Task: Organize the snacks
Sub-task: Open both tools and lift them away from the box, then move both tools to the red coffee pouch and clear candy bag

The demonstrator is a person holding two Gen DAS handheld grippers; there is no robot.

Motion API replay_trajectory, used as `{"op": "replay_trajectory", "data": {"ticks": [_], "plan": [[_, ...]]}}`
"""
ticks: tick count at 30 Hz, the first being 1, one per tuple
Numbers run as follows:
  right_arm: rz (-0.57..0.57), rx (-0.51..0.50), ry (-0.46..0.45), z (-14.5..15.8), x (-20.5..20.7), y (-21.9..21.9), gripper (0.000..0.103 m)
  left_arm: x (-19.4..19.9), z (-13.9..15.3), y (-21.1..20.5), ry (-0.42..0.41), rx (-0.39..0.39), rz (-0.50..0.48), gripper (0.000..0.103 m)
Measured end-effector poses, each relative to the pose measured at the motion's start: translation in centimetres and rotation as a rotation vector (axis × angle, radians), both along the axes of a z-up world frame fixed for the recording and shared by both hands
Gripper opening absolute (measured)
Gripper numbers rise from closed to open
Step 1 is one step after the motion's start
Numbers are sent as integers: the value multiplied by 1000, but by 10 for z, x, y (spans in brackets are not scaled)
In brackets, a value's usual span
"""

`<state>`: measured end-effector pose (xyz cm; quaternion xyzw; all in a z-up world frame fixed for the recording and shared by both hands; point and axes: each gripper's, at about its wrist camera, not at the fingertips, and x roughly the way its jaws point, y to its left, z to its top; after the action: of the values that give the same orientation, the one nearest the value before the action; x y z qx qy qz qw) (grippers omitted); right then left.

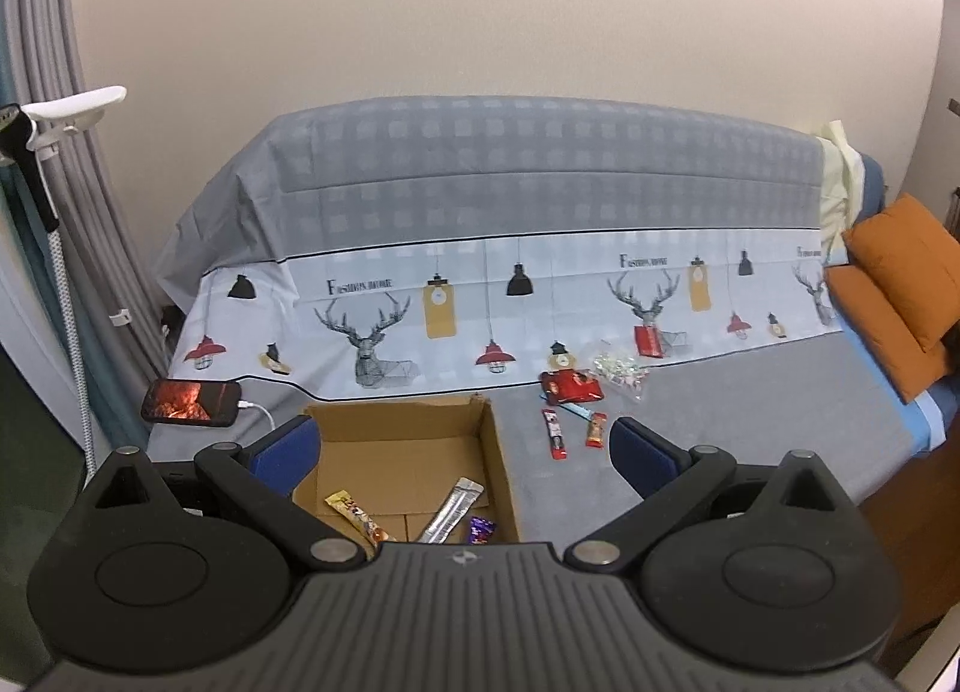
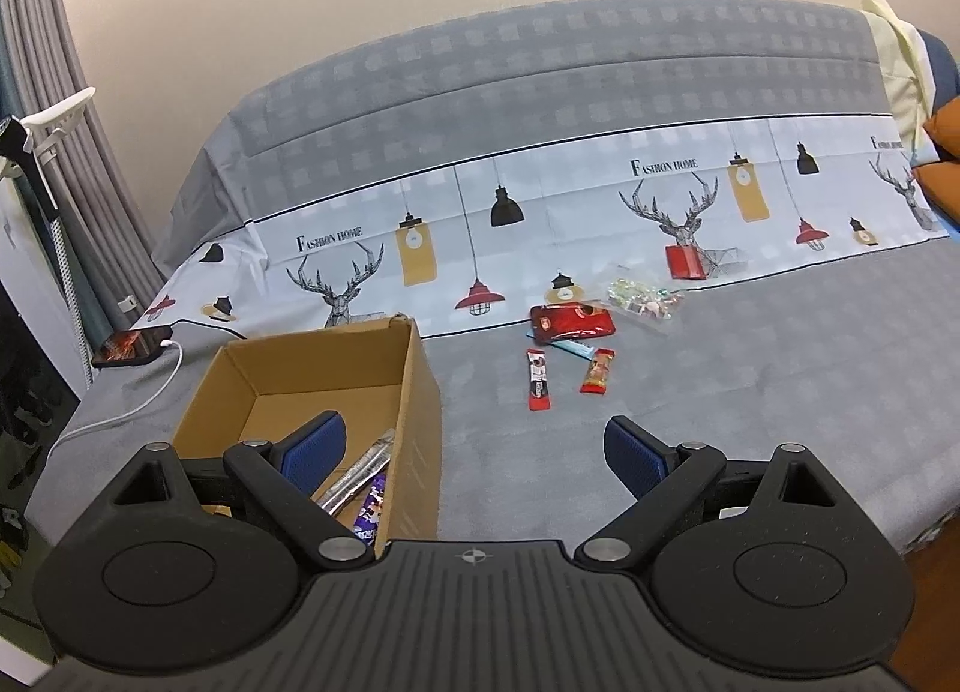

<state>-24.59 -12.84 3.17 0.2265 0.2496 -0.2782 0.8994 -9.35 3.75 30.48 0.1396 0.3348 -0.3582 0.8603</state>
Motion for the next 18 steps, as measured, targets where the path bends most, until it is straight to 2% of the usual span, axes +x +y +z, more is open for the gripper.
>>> {"op": "replay_trajectory", "data": {"ticks": [4, 11, 15, 18], "plan": [[-11, 5, 0, -1, -2, -3, 94, 1, 6, 5, -8, -49, 10, 103], [-33, 13, -13, -5, -13, -11, 94, 3, 11, 0, -9, -69, -4, 103], [-63, 27, -17, -11, -22, -26, 94, 16, -12, -36, 56, 14, -13, 103], [-86, 18, -27, -14, -28, -45, 95, 25, -40, -75, 77, 87, -31, 103]]}}
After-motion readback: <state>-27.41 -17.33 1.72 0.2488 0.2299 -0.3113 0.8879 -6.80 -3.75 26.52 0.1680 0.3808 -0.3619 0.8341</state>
